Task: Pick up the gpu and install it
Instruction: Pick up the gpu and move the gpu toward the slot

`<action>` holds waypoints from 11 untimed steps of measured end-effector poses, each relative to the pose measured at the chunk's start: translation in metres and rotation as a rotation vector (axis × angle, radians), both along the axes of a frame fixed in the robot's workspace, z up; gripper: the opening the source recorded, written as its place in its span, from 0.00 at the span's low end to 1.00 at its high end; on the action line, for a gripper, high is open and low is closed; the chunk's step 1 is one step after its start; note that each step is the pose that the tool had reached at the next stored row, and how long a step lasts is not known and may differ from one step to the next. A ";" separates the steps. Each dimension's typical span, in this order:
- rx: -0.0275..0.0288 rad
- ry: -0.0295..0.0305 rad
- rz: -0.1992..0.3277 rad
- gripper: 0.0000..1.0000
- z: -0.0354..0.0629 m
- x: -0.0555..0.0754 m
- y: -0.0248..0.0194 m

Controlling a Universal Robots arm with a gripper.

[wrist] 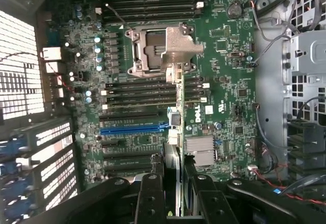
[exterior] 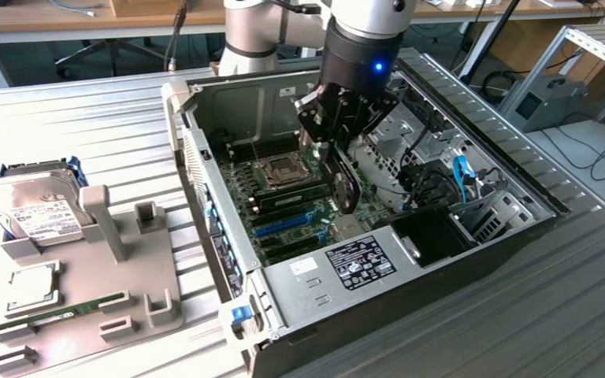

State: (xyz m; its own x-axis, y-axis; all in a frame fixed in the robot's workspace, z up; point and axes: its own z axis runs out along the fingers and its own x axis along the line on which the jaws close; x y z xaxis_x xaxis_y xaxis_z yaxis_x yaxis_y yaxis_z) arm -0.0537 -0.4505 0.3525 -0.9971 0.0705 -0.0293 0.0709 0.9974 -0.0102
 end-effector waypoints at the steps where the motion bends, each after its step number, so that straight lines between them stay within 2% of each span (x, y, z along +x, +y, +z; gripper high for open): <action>1: -0.0003 0.0000 0.000 0.26 -0.0006 0.001 0.0001; 11: -0.0024 0.0000 0.000 0.26 -0.0048 0.016 0.0011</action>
State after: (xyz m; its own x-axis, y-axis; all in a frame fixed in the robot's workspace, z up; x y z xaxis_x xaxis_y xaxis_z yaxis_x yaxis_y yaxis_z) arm -0.0380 -0.4495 0.3476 -0.9971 0.0705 -0.0294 0.0709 0.9974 -0.0126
